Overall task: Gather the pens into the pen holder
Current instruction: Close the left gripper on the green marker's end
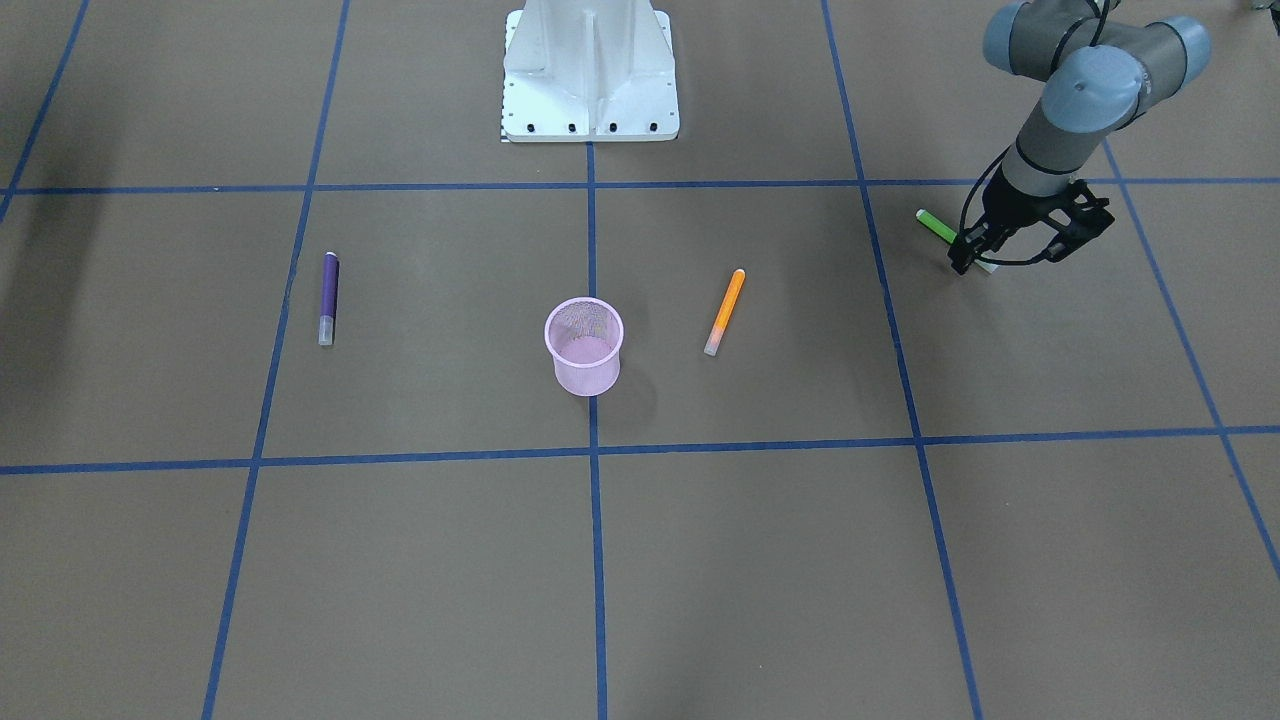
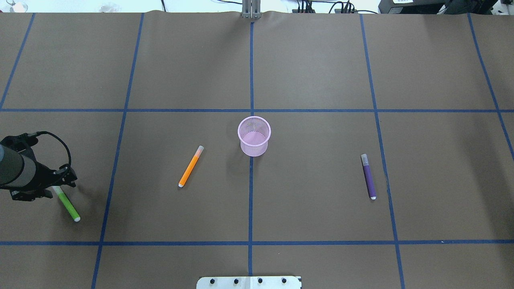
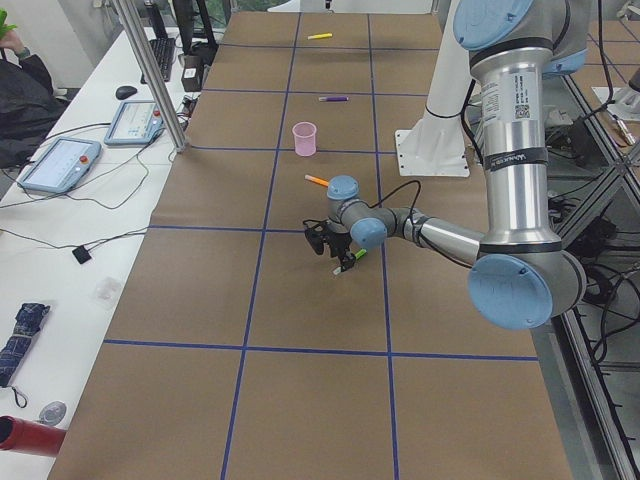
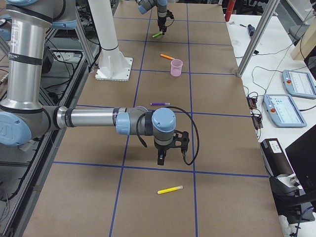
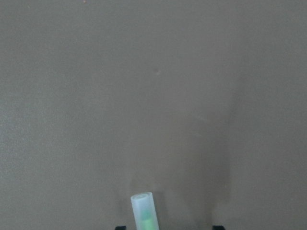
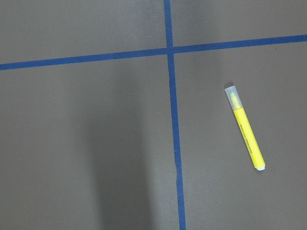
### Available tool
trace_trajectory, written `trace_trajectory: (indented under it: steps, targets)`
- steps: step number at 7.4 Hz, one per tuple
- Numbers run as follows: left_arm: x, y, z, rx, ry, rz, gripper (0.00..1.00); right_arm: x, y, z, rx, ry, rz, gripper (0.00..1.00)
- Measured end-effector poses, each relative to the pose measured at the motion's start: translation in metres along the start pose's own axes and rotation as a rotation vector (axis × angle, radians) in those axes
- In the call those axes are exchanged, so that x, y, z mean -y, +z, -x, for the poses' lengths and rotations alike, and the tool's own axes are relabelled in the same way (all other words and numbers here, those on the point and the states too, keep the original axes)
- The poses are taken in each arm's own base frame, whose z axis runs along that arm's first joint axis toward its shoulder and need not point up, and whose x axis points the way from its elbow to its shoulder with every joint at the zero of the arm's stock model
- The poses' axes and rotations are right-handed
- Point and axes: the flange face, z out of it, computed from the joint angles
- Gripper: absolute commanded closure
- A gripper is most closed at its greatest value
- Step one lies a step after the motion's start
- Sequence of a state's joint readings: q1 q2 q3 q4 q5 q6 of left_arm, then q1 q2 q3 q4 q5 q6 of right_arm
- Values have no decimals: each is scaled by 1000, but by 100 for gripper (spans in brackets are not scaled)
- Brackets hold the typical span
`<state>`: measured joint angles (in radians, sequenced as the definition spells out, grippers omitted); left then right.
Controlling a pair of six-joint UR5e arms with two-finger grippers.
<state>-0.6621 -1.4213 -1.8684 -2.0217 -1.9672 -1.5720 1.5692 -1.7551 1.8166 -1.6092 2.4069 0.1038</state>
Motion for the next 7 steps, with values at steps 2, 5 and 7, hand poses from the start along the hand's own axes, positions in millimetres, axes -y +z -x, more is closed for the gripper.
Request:
trace_trajectory:
  steps: [2, 5, 7]
  targets:
    - [0, 1, 3, 5, -1, 3, 32, 0, 0, 0, 0, 0, 0, 0]
    - [0, 2, 5, 9, -3, 4, 34, 0, 0, 0, 1, -2, -1, 0]
    - [-1, 2, 5, 9, -4, 5, 34, 0, 0, 0, 1, -1, 0, 0]
